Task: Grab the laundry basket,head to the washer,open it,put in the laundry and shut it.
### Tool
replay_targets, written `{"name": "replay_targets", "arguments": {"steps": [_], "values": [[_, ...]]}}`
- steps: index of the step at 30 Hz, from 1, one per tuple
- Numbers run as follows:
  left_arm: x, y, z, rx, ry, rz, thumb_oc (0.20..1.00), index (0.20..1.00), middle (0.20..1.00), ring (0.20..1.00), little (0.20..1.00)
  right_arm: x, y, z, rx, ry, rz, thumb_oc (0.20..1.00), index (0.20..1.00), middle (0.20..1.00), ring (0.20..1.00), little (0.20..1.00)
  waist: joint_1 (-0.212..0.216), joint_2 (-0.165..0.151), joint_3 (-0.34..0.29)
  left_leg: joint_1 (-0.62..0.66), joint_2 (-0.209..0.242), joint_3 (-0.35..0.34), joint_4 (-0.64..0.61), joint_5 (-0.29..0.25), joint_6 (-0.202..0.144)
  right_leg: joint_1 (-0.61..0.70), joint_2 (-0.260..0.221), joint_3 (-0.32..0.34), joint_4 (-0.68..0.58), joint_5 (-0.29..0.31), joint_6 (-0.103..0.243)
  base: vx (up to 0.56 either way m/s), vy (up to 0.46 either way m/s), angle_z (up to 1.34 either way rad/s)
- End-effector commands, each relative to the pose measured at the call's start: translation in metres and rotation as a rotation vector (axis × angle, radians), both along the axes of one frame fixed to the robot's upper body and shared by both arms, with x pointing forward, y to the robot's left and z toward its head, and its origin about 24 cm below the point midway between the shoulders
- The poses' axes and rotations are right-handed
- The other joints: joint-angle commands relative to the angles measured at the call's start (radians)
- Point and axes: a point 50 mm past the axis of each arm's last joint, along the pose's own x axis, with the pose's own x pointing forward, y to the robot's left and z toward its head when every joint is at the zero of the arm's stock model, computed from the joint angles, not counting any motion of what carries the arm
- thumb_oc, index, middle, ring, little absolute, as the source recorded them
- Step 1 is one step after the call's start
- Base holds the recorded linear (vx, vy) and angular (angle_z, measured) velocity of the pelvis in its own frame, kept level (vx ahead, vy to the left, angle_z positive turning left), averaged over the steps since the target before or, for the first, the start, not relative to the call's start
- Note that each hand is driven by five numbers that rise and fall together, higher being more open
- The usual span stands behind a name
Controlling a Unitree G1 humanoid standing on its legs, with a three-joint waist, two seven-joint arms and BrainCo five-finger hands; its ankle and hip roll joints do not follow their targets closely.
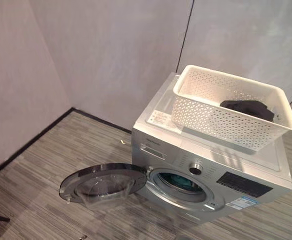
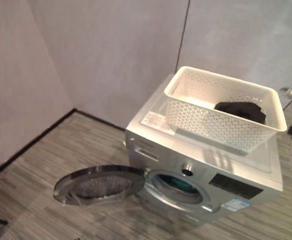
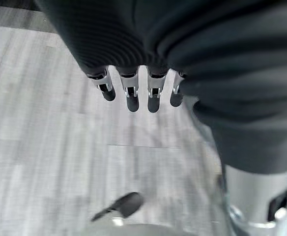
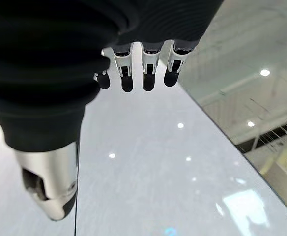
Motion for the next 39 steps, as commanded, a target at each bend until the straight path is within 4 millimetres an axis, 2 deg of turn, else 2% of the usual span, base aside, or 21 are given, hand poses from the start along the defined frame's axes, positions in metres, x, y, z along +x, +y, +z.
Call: {"name": "replay_targets", "arguments": {"steps": [1, 2, 3, 4, 6, 7, 9, 13, 14, 15, 20, 24, 26, 27, 28, 30, 31, 32, 35, 39], "values": [[0.013, 0.004, 0.003, -0.032, -0.055, 0.029, 1.000, 1.000, 1.000, 1.000, 1.000, 0.011, -0.012, 0.026, 0.119, 0.114, 0.083, 1.000, 1.000, 1.000, 1.000, 1.000, 0.000, 0.001, -0.005, 0.020, -0.041, -0.090, 0.037, -0.094, 0.001, -0.014, 0.019, 0.009, -0.190, 0.118, 0.017, 0.18, -0.105, 0.15], [0.013, 0.006, 0.004, -0.030, -0.055, 0.040, 1.000, 1.000, 1.000, 1.000, 1.000, 0.016, -0.016, 0.031, 0.150, 0.144, 0.091, 1.000, 1.000, 1.000, 1.000, 1.000, -0.004, -0.007, -0.002, 0.028, -0.040, -0.092, 0.038, -0.101, -0.004, -0.021, 0.015, 0.012, -0.221, 0.140, 0.026, 0.15, -0.077, 0.61], [0.013, 0.009, 0.004, -0.030, -0.052, 0.064, 1.000, 1.000, 1.000, 1.000, 1.000, 0.022, -0.026, 0.028, 0.235, 0.222, 0.097, 1.000, 1.000, 1.000, 1.000, 1.000, -0.015, -0.027, 0.001, 0.040, -0.043, -0.104, 0.037, -0.107, -0.015, -0.019, 0.020, 0.044, -0.236, 0.151, 0.030, 0.15, -0.102, 0.64], [0.015, 0.013, 0.006, -0.023, -0.057, 0.078, 1.000, 1.000, 1.000, 1.000, 1.000, 0.025, -0.036, 0.019, 0.280, 0.341, 0.086, 1.000, 1.000, 1.000, 1.000, 1.000, -0.014, -0.063, -0.003, 0.056, -0.048, -0.135, 0.032, -0.111, -0.028, -0.005, 0.024, 0.069, -0.210, 0.140, 0.032, 0.13, -0.133, 0.83], [0.015, 0.010, 0.005, -0.037, -0.052, 0.097, 1.000, 1.000, 1.000, 1.000, 1.000, 0.029, -0.036, 0.015, 0.270, 0.491, 0.098, 1.000, 1.000, 1.000, 1.000, 1.000, -0.026, -0.076, -0.017, 0.059, -0.027, -0.151, 0.026, -0.105, -0.042, -0.012, 0.042, 0.051, -0.177, 0.133, 0.025, 0.13, -0.188, 0.67], [0.013, 0.004, 0.002, -0.070, -0.044, 0.115, 1.000, 1.000, 1.000, 1.000, 1.000, 0.026, -0.040, 0.017, 0.261, 0.557, 0.092, 1.000, 1.000, 1.000, 1.000, 1.000, -0.034, -0.079, -0.031, 0.068, -0.001, -0.169, 0.014, -0.095, -0.058, 0.000, 0.051, 0.013, -0.171, 0.130, 0.019, 0.15, -0.198, 0.46], [0.012, -0.003, 0.000, -0.098, -0.040, 0.119, 1.000, 1.000, 1.000, 1.000, 1.000, 0.027, -0.039, 0.015, 0.239, 0.623, 0.085, 1.000, 1.000, 1.000, 1.000, 1.000, -0.041, -0.084, -0.050, 0.071, 0.023, -0.180, 0.005, -0.091, -0.071, 0.021, 0.052, -0.029, -0.189, 0.131, 0.016, 0.11, -0.155, 0.59], [0.015, -0.014, -0.002, -0.136, -0.050, 0.109, 1.000, 1.000, 1.000, 1.000, 1.000, 0.027, -0.027, 0.033, 0.201, 0.626, 0.146, 1.000, 1.000, 1.000, 1.000, 1.000, -0.046, -0.090, -0.074, 0.057, 0.058, -0.176, 0.005, -0.082, -0.092, 0.041, 0.067, -0.058, -0.230, 0.128, 0.009, 0.05, -0.101, 0.24], [0.014, -0.019, -0.003, -0.151, -0.044, 0.095, 1.000, 1.000, 1.000, 1.000, 1.000, 0.025, -0.020, 0.044, 0.168, 0.619, 0.181, 1.000, 1.000, 1.000, 1.000, 1.000, -0.046, -0.094, -0.083, 0.051, 0.068, -0.169, 0.005, -0.080, -0.099, 0.052, 0.072, -0.063, -0.253, 0.126, 0.006, 0.03, -0.056, -0.12], [0.014, -0.019, -0.003, -0.153, -0.044, 0.096, 1.000, 1.000, 1.000, 1.000, 1.000, 0.026, -0.020, 0.045, 0.167, 0.619, 0.182, 1.000, 1.000, 1.000, 1.000, 1.000, -0.046, -0.092, -0.083, 0.051, 0.068, -0.169, 0.005, -0.080, -0.099, 0.052, 0.073, -0.063, -0.254, 0.126, 0.006, 0.03, -0.052, -0.09], [0.012, -0.022, -0.004, -0.168, -0.035, 0.095, 1.000, 1.000, 1.000, 1.000, 1.000, 0.010, -0.005, 0.079, 0.048, 0.553, 0.210, 1.000, 1.000, 1.000, 1.000, 1.000, -0.057, -0.093, -0.099, 0.047, 0.085, -0.148, 0.005, -0.076, -0.112, 0.065, 0.085, -0.062, -0.272, 0.120, 0.000, 0.01, -0.019, -0.08], [0.005, -0.019, -0.005, -0.165, -0.007, 0.099, 1.000, 1.000, 1.000, 1.000, 1.000, 0.004, -0.005, 0.083, 0.024, 0.562, 0.207, 1.000, 1.000, 1.000, 1.000, 1.000, -0.063, -0.095, -0.108, 0.045, 0.089, -0.141, 0.005, -0.076, -0.118, 0.072, 0.086, -0.061, -0.282, 0.121, -0.001, 0.01, -0.006, -0.12], [0.004, -0.020, -0.005, -0.170, -0.005, 0.117, 1.000, 1.000, 1.000, 1.000, 1.000, 0.005, -0.003, 0.075, 0.032, 0.590, 0.230, 1.000, 1.000, 1.000, 1.000, 1.000, -0.068, -0.091, -0.109, 0.043, 0.089, -0.138, 0.005, -0.078, -0.120, 0.073, 0.087, -0.058, -0.286, 0.122, -0.001, 0.00, 0.012, -0.07], [0.002, -0.019, -0.005, -0.172, -0.003, 0.132, 1.000, 1.000, 1.000, 1.000, 1.000, 0.008, 0.001, 0.064, 0.035, 0.630, 0.261, 1.000, 1.000, 1.000, 1.000, 1.000, -0.069, -0.091, -0.111, 0.044, 0.089, -0.133, 0.005, -0.080, -0.120, 0.074, 0.088, -0.053, -0.289, 0.123, -0.002, -0.01, 0.009, -0.10], [0.002, -0.018, -0.005, -0.171, -0.003, 0.131, 1.000, 1.000, 1.000, 1.000, 1.000, 0.007, 0.000, 0.064, 0.037, 0.630, 0.260, 1.000, 1.000, 1.000, 1.000, 1.000, -0.068, -0.092, -0.111, 0.044, 0.089, -0.133, 0.005, -0.080, -0.120, 0.074, 0.088, -0.052, -0.289, 0.123, -0.002, 0.00, 0.009, -0.12], [0.001, -0.018, -0.005, -0.175, -0.002, 0.134, 1.000, 1.000, 1.000, 1.000, 1.000, 0.011, 0.002, 0.048, 0.048, 0.686, 0.282, 1.000, 1.000, 1.000, 1.000, 1.000, -0.063, -0.092, -0.111, 0.047, 0.089, -0.129, 0.005, -0.084, -0.119, 0.077, 0.088, -0.048, -0.296, 0.124, -0.002, 0.00, 0.008, -0.14], [0.001, -0.018, -0.005, -0.175, -0.002, 0.134, 1.000, 1.000, 1.000, 1.000, 1.000, 0.011, 0.002, 0.047, 0.048, 0.686, 0.282, 1.000, 1.000, 1.000, 1.000, 1.000, -0.063, -0.093, -0.110, 0.047, 0.089, -0.128, 0.005, -0.084, -0.119, 0.077, 0.088, -0.048, -0.296, 0.124, -0.002, 0.01, 0.007, -0.17], [0.001, -0.018, -0.005, -0.176, -0.002, 0.135, 1.000, 1.000, 1.000, 1.000, 1.000, 0.017, 0.003, 0.033, 0.061, 0.738, 0.291, 1.000, 1.000, 1.000, 1.000, 1.000, -0.054, -0.094, -0.108, 0.051, 0.090, -0.126, 0.005, -0.085, -0.118, 0.081, 0.090, -0.044, -0.299, 0.123, -0.002, 0.01, 0.007, -0.14], [0.000, -0.017, -0.005, -0.177, -0.003, 0.144, 1.000, 1.000, 1.000, 1.000, 1.000, 0.031, 0.010, 0.009, 0.061, 0.844, 0.302, 1.000, 1.000, 1.000, 1.000, 1.000, -0.040, -0.094, -0.105, 0.056, 0.091, -0.124, 0.005, -0.086, -0.117, 0.087, 0.091, -0.041, -0.304, 0.120, -0.006, 0.01, 0.008, -0.08], [0.000, -0.020, -0.006, -0.191, -0.003, 0.162, 1.000, 1.000, 1.000, 1.000, 1.000, 0.041, 0.018, -0.002, 0.045, 0.911, 0.313, 1.000, 1.000, 1.000, 1.000, 1.000, -0.033, -0.091, -0.103, 0.052, 0.095, -0.126, 0.005, -0.082, -0.118, 0.094, 0.091, -0.045, -0.313, 0.116, -0.010, 0.00, 0.000, -0.02]]}}
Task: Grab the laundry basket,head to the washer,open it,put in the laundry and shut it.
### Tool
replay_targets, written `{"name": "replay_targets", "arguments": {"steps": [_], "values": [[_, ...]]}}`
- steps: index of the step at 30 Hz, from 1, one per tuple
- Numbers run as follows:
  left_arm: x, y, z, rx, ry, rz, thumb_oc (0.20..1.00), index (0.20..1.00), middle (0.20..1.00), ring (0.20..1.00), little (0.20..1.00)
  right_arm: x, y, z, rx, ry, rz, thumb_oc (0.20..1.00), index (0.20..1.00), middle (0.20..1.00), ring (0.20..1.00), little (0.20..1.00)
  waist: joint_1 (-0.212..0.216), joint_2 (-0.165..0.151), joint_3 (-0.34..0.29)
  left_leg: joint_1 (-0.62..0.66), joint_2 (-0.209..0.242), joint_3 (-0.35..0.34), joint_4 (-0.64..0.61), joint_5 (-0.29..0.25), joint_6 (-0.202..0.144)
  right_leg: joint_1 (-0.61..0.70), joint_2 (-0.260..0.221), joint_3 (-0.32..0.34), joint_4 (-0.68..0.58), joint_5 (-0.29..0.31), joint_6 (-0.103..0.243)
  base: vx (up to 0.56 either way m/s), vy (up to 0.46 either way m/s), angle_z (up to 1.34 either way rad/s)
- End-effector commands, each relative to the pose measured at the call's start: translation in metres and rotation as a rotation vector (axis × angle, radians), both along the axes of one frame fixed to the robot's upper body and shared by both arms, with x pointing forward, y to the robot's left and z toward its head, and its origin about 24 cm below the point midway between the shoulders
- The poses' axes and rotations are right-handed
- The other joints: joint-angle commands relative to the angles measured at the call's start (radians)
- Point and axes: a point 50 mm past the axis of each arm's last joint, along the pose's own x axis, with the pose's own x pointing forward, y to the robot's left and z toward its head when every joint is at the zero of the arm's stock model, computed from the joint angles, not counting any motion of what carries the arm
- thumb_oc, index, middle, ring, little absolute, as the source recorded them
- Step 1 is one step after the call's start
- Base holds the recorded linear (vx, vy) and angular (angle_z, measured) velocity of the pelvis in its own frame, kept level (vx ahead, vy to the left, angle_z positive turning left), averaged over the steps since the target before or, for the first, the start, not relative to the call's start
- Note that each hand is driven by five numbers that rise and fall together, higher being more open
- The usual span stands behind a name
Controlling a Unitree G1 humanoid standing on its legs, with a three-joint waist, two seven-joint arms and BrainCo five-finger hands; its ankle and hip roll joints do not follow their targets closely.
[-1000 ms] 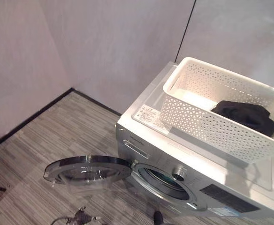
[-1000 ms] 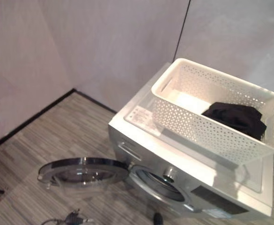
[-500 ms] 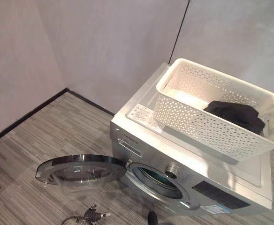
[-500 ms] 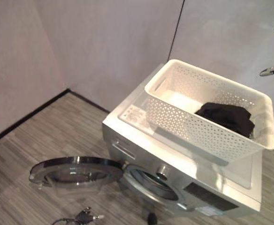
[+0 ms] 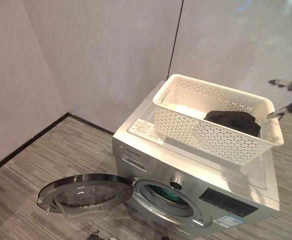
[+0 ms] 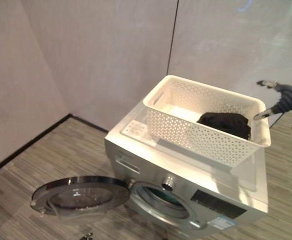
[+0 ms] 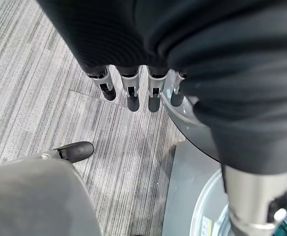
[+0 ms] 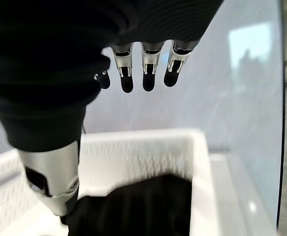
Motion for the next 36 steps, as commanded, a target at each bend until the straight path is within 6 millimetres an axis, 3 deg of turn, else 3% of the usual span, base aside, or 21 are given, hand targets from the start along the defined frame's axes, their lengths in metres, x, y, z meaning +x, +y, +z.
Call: {"name": "replay_targets", "arguments": {"steps": [1, 14, 22, 31, 36], "values": [[-0.016, 0.013, -0.001, 0.011, 0.066, 0.014, 1.000, 1.000, 1.000, 1.000, 1.000, 0.013, 0.012, 0.030, 0.035, -0.117, 0.035, 1.000, 1.000, 1.000, 1.000, 1.000, 0.064, -0.098, 0.026, 0.091, -0.042, -0.018, 0.010, -0.068, 0.057, -0.039, -0.039, -0.008, 0.043, 0.015, 0.040, 0.00, 0.000, 0.00], [-0.015, 0.011, -0.001, -0.024, 0.062, 0.049, 1.000, 1.000, 1.000, 1.000, 1.000, 0.016, 0.034, 0.012, 0.010, 0.011, 0.127, 1.000, 1.000, 1.000, 1.000, 1.000, 0.086, -0.117, 0.041, 0.052, -0.015, -0.039, 0.010, -0.045, 0.034, -0.037, -0.022, -0.036, 0.035, -0.009, 0.025, 0.00, -0.024, 0.07], [-0.008, 0.013, 0.001, -0.020, 0.030, 0.057, 1.000, 1.000, 1.000, 1.000, 1.000, 0.017, 0.027, 0.006, -0.007, 0.047, 0.090, 1.000, 1.000, 1.000, 1.000, 1.000, 0.094, -0.119, 0.059, 0.027, 0.000, -0.046, 0.010, -0.028, 0.023, -0.045, -0.009, -0.050, 0.028, -0.014, 0.020, 0.00, -0.021, 0.06], [0.001, 0.009, 0.002, -0.034, -0.001, 0.042, 1.000, 1.000, 1.000, 1.000, 1.000, 0.023, 0.007, 0.012, -0.043, 0.022, -0.021, 1.000, 1.000, 1.000, 1.000, 1.000, 0.094, -0.110, 0.079, -0.012, 0.004, -0.065, 0.010, -0.003, 0.017, -0.067, -0.003, -0.063, 0.028, -0.015, 0.014, 0.00, -0.013, 0.05], [0.001, 0.008, 0.002, -0.043, -0.005, 0.038, 1.000, 1.000, 1.000, 1.000, 1.000, 0.026, 0.007, 0.011, -0.065, 0.034, -0.028, 1.000, 1.000, 1.000, 1.000, 1.000, 0.096, -0.108, 0.094, -0.028, 0.009, -0.071, 0.010, 0.006, 0.016, -0.084, 0.002, -0.062, 0.031, -0.015, 0.011, 0.00, -0.005, 0.03]]}}
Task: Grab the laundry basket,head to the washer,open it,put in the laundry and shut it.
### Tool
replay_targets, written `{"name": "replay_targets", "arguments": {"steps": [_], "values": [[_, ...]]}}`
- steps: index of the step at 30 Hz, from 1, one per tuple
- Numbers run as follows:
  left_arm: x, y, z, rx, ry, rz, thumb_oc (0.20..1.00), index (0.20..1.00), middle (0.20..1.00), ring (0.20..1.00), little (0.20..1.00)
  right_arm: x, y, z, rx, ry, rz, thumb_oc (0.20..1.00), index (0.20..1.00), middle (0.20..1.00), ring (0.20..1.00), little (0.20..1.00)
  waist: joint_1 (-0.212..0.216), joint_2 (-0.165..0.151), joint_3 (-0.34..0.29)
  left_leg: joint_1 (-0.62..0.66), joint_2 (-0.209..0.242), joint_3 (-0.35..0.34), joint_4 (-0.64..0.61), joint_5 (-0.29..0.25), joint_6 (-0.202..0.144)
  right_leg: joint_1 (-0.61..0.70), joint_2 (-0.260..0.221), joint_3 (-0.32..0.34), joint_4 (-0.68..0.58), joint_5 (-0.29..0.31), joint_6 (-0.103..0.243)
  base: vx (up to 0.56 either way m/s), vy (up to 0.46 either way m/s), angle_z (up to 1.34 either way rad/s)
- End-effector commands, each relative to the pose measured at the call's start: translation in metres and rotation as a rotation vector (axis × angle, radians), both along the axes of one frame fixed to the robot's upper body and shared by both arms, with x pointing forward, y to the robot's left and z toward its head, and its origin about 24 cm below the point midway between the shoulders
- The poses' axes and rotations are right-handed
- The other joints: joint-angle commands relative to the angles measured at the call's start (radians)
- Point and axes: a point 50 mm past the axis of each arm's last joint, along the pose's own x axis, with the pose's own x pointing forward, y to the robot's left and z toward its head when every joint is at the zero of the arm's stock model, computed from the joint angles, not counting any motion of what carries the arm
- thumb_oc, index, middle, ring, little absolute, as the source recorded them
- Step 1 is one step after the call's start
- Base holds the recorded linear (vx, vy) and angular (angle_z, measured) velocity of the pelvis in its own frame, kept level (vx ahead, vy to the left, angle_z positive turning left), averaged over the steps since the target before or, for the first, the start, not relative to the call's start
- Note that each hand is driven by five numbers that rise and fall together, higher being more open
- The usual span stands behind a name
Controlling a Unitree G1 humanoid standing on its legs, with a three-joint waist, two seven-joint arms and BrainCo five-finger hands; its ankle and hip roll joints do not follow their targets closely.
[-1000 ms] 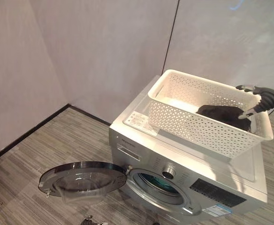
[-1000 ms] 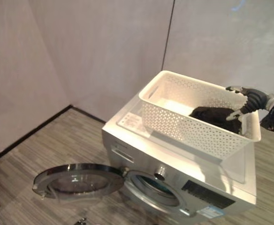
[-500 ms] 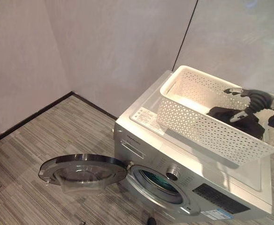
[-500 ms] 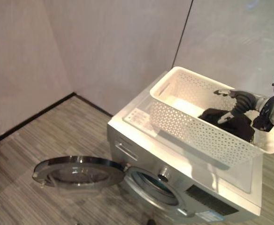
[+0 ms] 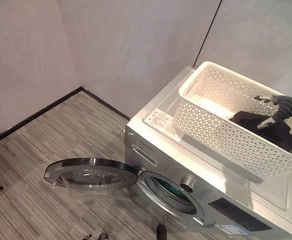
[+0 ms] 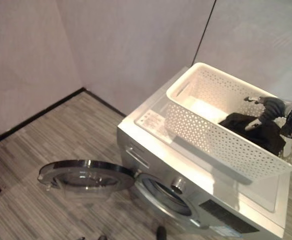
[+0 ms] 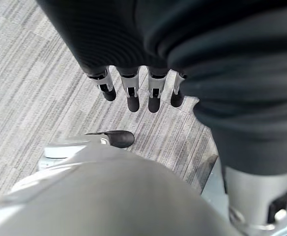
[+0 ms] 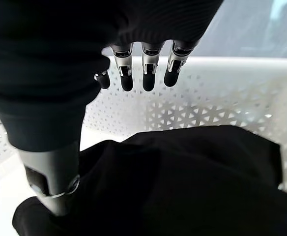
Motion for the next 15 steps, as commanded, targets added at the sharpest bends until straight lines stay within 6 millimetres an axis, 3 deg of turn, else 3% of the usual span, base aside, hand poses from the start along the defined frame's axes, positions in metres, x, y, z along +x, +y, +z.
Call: {"name": "replay_targets", "arguments": {"steps": [1, 10, 15], "values": [[0.013, -0.008, 0.000, -0.038, -0.032, -0.039, 1.000, 1.000, 1.000, 1.000, 1.000, 0.011, 0.006, 0.025, -0.036, -0.093, 0.006, 1.000, 1.000, 1.000, 1.000, 1.000, 0.030, -0.073, 0.028, 0.069, -0.010, 0.008, 0.006, -0.011, 0.038, -0.037, -0.015, 0.010, 0.032, -0.010, 0.021, 0.00, 0.000, 0.00], [0.028, -0.009, 0.004, -0.047, -0.092, -0.040, 1.000, 1.000, 1.000, 1.000, 1.000, 0.019, 0.019, 0.000, -0.060, 0.016, 0.049, 1.000, 1.000, 1.000, 1.000, 1.000, 0.035, -0.067, 0.075, 0.019, 0.002, 0.000, 0.006, 0.024, 0.034, -0.089, 0.002, 0.015, 0.036, -0.005, 0.015, 0.00, -0.003, 0.00], [0.044, -0.009, 0.009, -0.056, -0.157, -0.020, 1.000, 1.000, 1.000, 1.000, 1.000, 0.014, 0.007, -0.022, -0.188, 0.145, 0.016, 1.000, 1.000, 1.000, 1.000, 1.000, 0.034, -0.063, 0.108, -0.019, 0.013, -0.009, 0.006, 0.054, 0.029, -0.125, 0.011, 0.013, 0.033, 0.003, 0.011, -0.02, -0.036, 0.01]]}}
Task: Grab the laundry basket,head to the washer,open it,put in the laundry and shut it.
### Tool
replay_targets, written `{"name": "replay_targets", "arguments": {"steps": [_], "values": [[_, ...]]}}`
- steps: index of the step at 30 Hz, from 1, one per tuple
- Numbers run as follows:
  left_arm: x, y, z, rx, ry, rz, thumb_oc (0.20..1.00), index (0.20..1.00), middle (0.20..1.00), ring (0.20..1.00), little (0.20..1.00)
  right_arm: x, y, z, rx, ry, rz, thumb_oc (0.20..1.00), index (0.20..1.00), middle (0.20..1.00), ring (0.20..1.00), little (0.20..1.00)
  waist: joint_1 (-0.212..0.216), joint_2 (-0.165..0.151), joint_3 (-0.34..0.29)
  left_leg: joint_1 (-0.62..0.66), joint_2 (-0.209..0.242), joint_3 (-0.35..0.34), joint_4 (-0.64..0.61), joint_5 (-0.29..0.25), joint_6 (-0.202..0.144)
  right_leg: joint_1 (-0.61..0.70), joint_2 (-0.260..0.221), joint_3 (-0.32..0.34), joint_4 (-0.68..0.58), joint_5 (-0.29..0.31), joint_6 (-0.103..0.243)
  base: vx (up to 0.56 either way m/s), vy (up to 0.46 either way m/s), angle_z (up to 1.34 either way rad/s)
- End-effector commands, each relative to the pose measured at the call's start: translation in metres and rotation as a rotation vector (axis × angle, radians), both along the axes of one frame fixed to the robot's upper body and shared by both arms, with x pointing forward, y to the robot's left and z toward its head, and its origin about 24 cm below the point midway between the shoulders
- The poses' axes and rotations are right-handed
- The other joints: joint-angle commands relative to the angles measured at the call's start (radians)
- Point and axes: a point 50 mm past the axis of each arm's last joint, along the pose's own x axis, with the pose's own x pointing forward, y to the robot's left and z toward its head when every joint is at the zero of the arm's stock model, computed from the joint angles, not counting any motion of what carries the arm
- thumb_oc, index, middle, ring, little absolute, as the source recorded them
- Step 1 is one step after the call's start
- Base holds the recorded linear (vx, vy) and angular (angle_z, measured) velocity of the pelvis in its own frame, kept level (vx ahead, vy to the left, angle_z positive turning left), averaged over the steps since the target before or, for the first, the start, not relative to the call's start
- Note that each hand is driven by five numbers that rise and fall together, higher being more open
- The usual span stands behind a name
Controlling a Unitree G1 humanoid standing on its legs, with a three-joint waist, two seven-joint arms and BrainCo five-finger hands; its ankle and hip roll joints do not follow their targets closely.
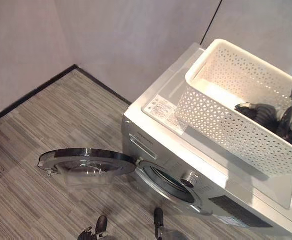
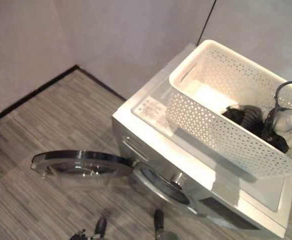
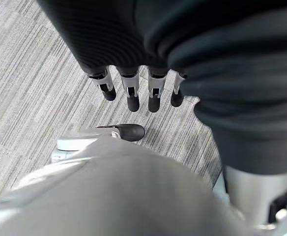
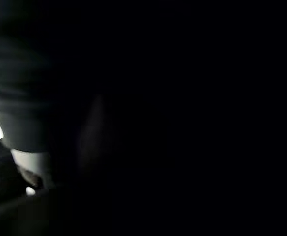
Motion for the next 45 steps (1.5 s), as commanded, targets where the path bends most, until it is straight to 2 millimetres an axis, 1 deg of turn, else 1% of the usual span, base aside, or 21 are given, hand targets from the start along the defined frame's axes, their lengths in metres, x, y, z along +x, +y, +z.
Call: {"name": "replay_targets", "arguments": {"steps": [1, 3, 7, 9, 10, 11, 14, 19, 20, 25, 30, 31, 32, 36, 38, 39, 40, 41, 42, 43, 45], "values": [[0.023, -0.015, 0.003, -0.042, -0.062, -0.057, 1.000, 1.000, 1.000, 1.000, 1.000, -0.005, -0.012, -0.008, -0.114, 0.089, -0.037, 1.000, 1.000, 1.000, 1.000, 1.000, 0.031, -0.052, 0.038, 0.068, -0.007, -0.002, 0.005, 0.037, 0.044, -0.042, -0.010, 0.013, 0.027, -0.013, 0.025, 0.00, -0.029, 0.03], [0.025, -0.017, 0.003, -0.048, -0.067, -0.070, 1.000, 1.000, 1.000, 1.000, 1.000, -0.011, -0.015, -0.019, -0.114, 0.140, -0.037, 1.000, 1.000, 1.000, 1.000, 1.000, 0.028, -0.052, 0.043, 0.062, -0.004, -0.004, 0.005, 0.041, 0.042, -0.047, -0.008, 0.011, 0.027, -0.014, 0.023, 0.00, -0.031, 0.02], [0.034, -0.022, 0.005, -0.060, -0.096, -0.073, 1.000, 1.000, 1.000, 1.000, 1.000, -0.014, -0.009, -0.040, -0.040, 0.193, -0.021, 1.000, 1.000, 1.000, 1.000, 1.000, 0.020, -0.046, 0.055, 0.050, -0.002, -0.003, 0.005, 0.053, 0.041, -0.061, -0.003, 0.015, 0.027, -0.009, 0.023, 0.00, 0.000, 0.00], [0.035, -0.023, 0.005, -0.062, -0.101, -0.073, 1.000, 1.000, 1.000, 1.000, 1.000, -0.014, -0.008, -0.043, -0.018, 0.183, -0.025, 1.000, 1.000, 1.000, 1.000, 1.000, 0.019, -0.045, 0.056, 0.049, -0.003, 0.000, 0.005, 0.055, 0.041, -0.065, -0.002, 0.016, 0.027, -0.007, 0.023, 0.00, 0.000, 0.00], [0.037, -0.026, 0.005, -0.066, -0.105, -0.080, 1.000, 1.000, 1.000, 1.000, 1.000, -0.013, -0.007, -0.044, 0.012, 0.164, -0.029, 0.818, 0.818, 0.818, 0.818, 0.818, 0.015, -0.042, 0.056, 0.048, -0.003, 0.002, 0.005, 0.057, 0.041, -0.067, -0.002, 0.017, 0.027, -0.006, 0.023, 0.00, 0.004, -0.03], [0.038, -0.028, 0.005, -0.069, -0.108, -0.082, 1.000, 1.000, 1.000, 1.000, 1.000, -0.012, -0.008, -0.045, 0.042, 0.140, -0.044, 0.200, 0.200, 0.200, 0.200, 0.200, 0.014, -0.041, 0.056, 0.047, -0.003, 0.003, 0.005, 0.056, 0.041, -0.068, -0.002, 0.019, 0.027, -0.006, 0.023, -0.01, 0.011, -0.03], [0.045, -0.032, 0.006, -0.064, -0.123, -0.087, 1.000, 1.000, 1.000, 1.000, 1.000, -0.005, -0.008, -0.044, 0.115, 0.050, -0.078, 0.200, 0.200, 0.200, 0.200, 0.200, 0.009, -0.038, 0.054, 0.048, -0.005, 0.010, 0.005, 0.051, 0.042, -0.066, -0.002, 0.024, 0.025, -0.007, 0.023, 0.00, 0.000, 0.00], [0.047, -0.033, 0.006, -0.055, -0.123, -0.088, 1.000, 1.000, 1.000, 1.000, 1.000, -0.002, -0.010, -0.036, 0.232, -0.093, -0.114, 0.200, 0.200, 0.200, 0.200, 0.200, 0.001, -0.032, 0.044, 0.067, -0.007, 0.014, 0.005, 0.040, 0.047, -0.048, -0.003, 0.025, 0.027, -0.017, 0.022, 0.00, 0.000, 0.00], [0.045, -0.032, 0.006, -0.045, -0.110, -0.088, 1.000, 1.000, 1.000, 1.000, 1.000, -0.001, -0.009, -0.032, 0.278, -0.136, -0.117, 0.200, 0.200, 0.200, 0.200, 0.200, 0.000, -0.030, 0.037, 0.078, -0.007, 0.016, 0.005, 0.032, 0.047, -0.040, -0.003, 0.026, 0.029, -0.023, 0.022, 0.00, 0.000, 0.00], [0.031, -0.024, 0.002, -0.031, -0.057, -0.073, 1.000, 1.000, 1.000, 1.000, 1.000, -0.003, -0.003, -0.024, 0.337, -0.185, -0.087, 0.200, 0.200, 0.200, 0.200, 0.200, -0.002, -0.029, 0.017, 0.110, -0.010, 0.025, 0.005, 0.015, 0.050, -0.018, -0.005, 0.029, 0.040, -0.036, 0.022, 0.02, 0.013, -0.01], [0.014, -0.018, -0.002, -0.022, 0.007, -0.065, 1.000, 1.000, 1.000, 1.000, 1.000, -0.008, -0.001, 0.006, 0.489, -0.348, -0.046, 0.200, 0.200, 0.200, 0.200, 0.200, -0.006, -0.029, -0.014, 0.148, -0.013, 0.032, 0.005, -0.012, 0.054, 0.013, -0.014, 0.030, 0.057, -0.055, 0.024, 0.03, 0.018, 0.00], [0.014, -0.018, -0.002, -0.021, 0.007, -0.067, 1.000, 1.000, 1.000, 1.000, 1.000, -0.008, -0.001, 0.005, 0.489, -0.348, -0.047, 0.200, 0.200, 0.200, 0.200, 0.200, -0.005, -0.029, -0.013, 0.149, -0.013, 0.032, 0.005, -0.012, 0.054, 0.014, -0.014, 0.030, 0.057, -0.055, 0.024, 0.04, 0.026, 0.00], [0.007, -0.017, -0.004, -0.017, 0.028, -0.069, 1.000, 1.000, 1.000, 1.000, 1.000, -0.012, -0.006, 0.022, 0.549, -0.438, -0.046, 0.200, 0.200, 0.200, 0.200, 0.200, -0.007, -0.028, -0.029, 0.163, -0.016, 0.032, 0.005, -0.022, 0.056, 0.027, -0.019, 0.028, 0.060, -0.059, 0.026, 0.05, 0.028, 0.01], [-0.006, -0.012, -0.006, 0.006, 0.076, -0.073, 1.000, 1.000, 1.000, 1.000, 1.000, -0.019, -0.015, 0.053, 0.703, -0.619, -0.050, 0.200, 0.200, 0.200, 0.200, 0.200, -0.004, -0.028, -0.062, 0.193, -0.025, 0.031, 0.005, -0.045, 0.063, 0.058, -0.031, 0.025, 0.066, -0.062, 0.028, 0.04, 0.039, 0.00], [-0.010, -0.011, -0.007, 0.011, 0.089, -0.072, 1.000, 1.000, 1.000, 1.000, 1.000, -0.020, -0.019, 0.059, 0.721, -0.672, -0.069, 0.200, 0.200, 0.200, 0.200, 0.200, 0.000, -0.028, -0.075, 0.202, -0.029, 0.034, 0.005, -0.057, 0.066, 0.071, -0.036, 0.022, 0.066, -0.063, 0.030, 0.01, 0.019, 0.00], [-0.012, -0.010, -0.007, 0.020, 0.100, -0.078, 1.000, 1.000, 1.000, 1.000, 1.000, -0.018, -0.019, 0.071, 0.724, -0.727, -0.073, 0.200, 0.200, 0.200, 0.200, 0.200, 0.002, -0.029, -0.086, 0.210, -0.033, 0.035, 0.005, -0.066, 0.070, 0.075, -0.040, 0.022, 0.067, -0.061, 0.030, 0.00, 0.000, 0.00], [-0.012, -0.010, -0.007, 0.019, 0.099, -0.077, 1.000, 1.000, 1.000, 1.000, 1.000, -0.017, -0.019, 0.071, 0.724, -0.727, -0.072, 0.200, 0.200, 0.200, 0.200, 0.200, 0.002, -0.028, -0.086, 0.210, -0.033, 0.035, 0.005, -0.066, 0.070, 0.076, -0.040, 0.022, 0.067, -0.061, 0.030, 0.00, 0.041, -0.04], [-0.014, -0.010, -0.007, 0.024, 0.111, -0.084, 1.000, 1.000, 1.000, 1.000, 1.000, -0.016, -0.016, 0.082, 0.756, -0.776, -0.055, 0.200, 0.200, 0.200, 0.200, 0.200, 0.003, -0.028, -0.094, 0.217, -0.037, 0.037, 0.005, -0.073, 0.074, 0.079, -0.044, 0.026, 0.069, -0.058, 0.031, 0.00, 0.000, 0.00], [-0.014, -0.011, -0.007, 0.023, 0.111, -0.083, 1.000, 1.000, 1.000, 1.000, 1.000, -0.015, -0.015, 0.083, 0.756, -0.776, -0.053, 0.200, 0.200, 0.200, 0.200, 0.200, 0.003, -0.027, -0.093, 0.217, -0.037, 0.038, 0.005, -0.073, 0.074, 0.079, -0.044, 0.026, 0.069, -0.058, 0.031, 0.01, 0.048, 0.00], [-0.016, -0.010, -0.008, 0.030, 0.120, -0.090, 1.000, 1.000, 1.000, 1.000, 1.000, -0.014, -0.014, 0.095, 0.774, -0.841, -0.047, 0.200, 0.200, 0.200, 0.200, 0.200, 0.006, -0.026, -0.100, 0.223, -0.044, 0.039, 0.005, -0.079, 0.078, 0.086, -0.049, 0.027, 0.069, -0.055, 0.033, 0.00, 0.037, 0.02], [-0.017, -0.010, -0.008, 0.036, 0.126, -0.091, 1.000, 1.000, 1.000, 1.000, 1.000, -0.013, -0.010, 0.109, 0.777, -0.895, -0.027, 0.200, 0.200, 0.200, 0.200, 0.200, 0.007, -0.024, -0.106, 0.230, -0.049, 0.040, 0.005, -0.083, 0.082, 0.091, -0.052, 0.031, 0.069, -0.055, 0.035, 0.00, 0.038, -0.04]]}}
